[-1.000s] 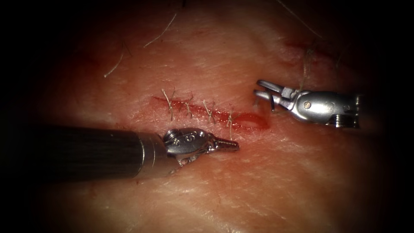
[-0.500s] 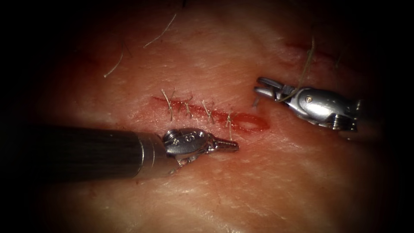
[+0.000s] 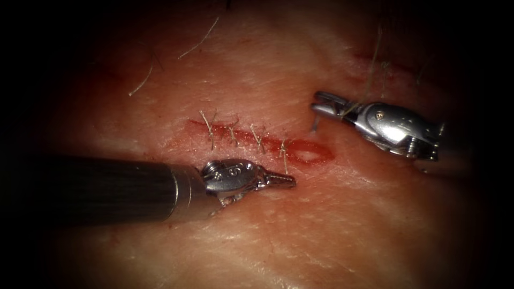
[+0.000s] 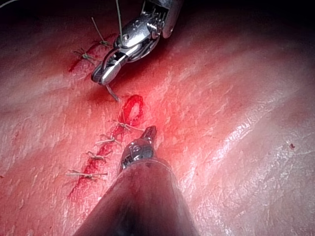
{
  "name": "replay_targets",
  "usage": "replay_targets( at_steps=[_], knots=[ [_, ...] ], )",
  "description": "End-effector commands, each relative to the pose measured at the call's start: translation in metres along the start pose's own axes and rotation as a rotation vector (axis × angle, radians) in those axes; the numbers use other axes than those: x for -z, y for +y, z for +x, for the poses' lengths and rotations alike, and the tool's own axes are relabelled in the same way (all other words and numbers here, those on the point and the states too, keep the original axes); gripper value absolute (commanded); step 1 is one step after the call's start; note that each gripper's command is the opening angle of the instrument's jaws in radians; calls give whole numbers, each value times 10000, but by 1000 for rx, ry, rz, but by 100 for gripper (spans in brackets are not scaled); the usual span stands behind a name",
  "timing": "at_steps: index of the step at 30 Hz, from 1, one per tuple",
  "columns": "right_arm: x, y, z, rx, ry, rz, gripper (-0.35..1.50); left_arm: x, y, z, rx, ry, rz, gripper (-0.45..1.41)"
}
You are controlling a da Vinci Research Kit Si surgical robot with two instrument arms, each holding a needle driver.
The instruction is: Wound Closure
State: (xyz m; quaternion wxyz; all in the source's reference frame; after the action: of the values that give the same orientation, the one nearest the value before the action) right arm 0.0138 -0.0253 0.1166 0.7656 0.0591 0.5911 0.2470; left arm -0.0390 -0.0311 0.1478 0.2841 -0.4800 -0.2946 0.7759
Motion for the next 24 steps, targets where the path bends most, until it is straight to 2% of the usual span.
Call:
replay_targets(
  at_steps=[1, 14, 24],
  knots=[
    [-11, -5, -5, -12, -3, 12, -35, -8, -1, -5, 1, -1, -2, -6],
    [-16, -2, -10, -186, -46, 34, -35, -8, -1, -4, 1, -1, -2, -6],
    [-21, -1, -9, -227, -58, 45, -35, -8, 0, -5, 1, 0, -2, -6]
  ],
)
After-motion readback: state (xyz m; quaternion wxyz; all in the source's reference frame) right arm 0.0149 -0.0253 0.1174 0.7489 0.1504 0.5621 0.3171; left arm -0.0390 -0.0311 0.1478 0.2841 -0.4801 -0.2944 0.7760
